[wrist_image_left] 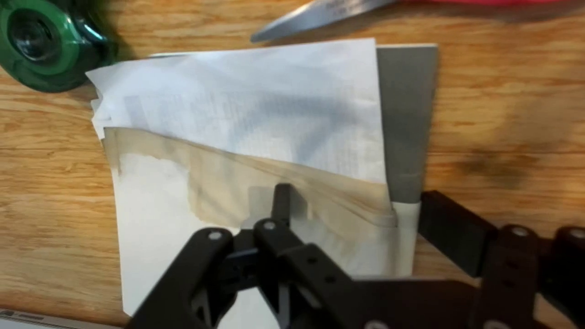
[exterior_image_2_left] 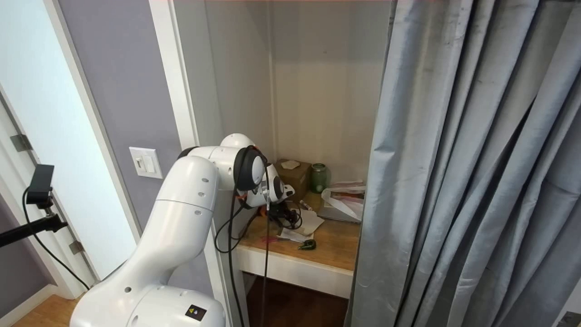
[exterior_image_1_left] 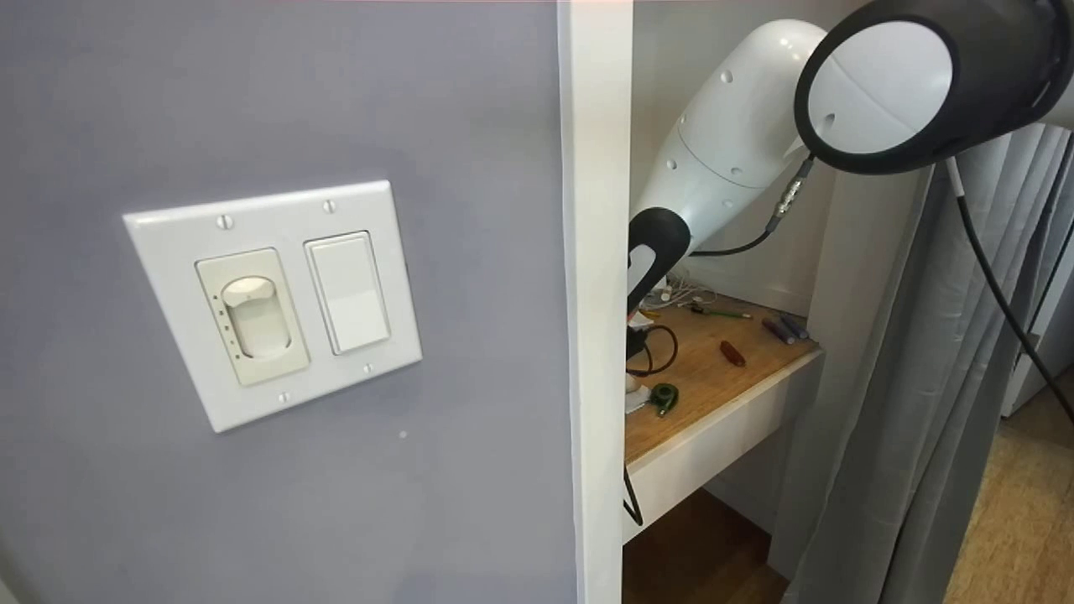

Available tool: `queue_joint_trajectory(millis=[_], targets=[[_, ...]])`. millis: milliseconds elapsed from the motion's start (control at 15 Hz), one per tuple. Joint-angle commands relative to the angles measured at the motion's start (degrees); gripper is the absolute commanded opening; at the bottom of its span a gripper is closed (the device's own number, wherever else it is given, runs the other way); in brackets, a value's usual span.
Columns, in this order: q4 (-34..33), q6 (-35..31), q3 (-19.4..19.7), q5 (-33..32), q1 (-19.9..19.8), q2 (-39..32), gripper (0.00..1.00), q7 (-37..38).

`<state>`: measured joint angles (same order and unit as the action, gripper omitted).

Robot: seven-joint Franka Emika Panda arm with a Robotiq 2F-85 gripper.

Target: Put the paper on the box

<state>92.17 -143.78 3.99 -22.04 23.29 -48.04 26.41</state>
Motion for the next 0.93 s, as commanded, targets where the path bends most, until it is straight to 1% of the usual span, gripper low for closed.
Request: queue_joint_trajectory(millis=[0, 67, 200, 400, 467, 533, 600, 733, 800, 867], targets=[[-1.26, 0.31, -0.07, 2.38, -0.40, -0.93, 0.59, -1.84], [-1.31, 0.33, -0.08, 2.48, -0.36, -0.97, 0.59, -1.89], [-1.48, 0.34, -0.13, 2.56, -0.25, -0.95, 0.43, -2.03], [-1.89, 0.39, -0.10, 2.48, -0.09, -0.85, 0.22, -2.04], [-1.93, 0.41, -0.15, 2.48, -0.05, -0.86, 0.11, -2.02], [-1.93, 0.50, -0.11, 2.41, 0.06, -0.79, 0.02, -1.95], [-1.97, 0.54, -0.15, 2.39, 0.12, -0.77, 0.00, -1.97], [-1.87, 0.98, 0.04, 2.28, 0.30, -0.48, 0.03, -1.78], [-1.84, 1.06, 0.13, 2.17, 0.39, -0.29, 0.00, -1.69], [-1.74, 1.29, 0.32, 2.04, 0.49, 0.09, 0.00, -1.57]])
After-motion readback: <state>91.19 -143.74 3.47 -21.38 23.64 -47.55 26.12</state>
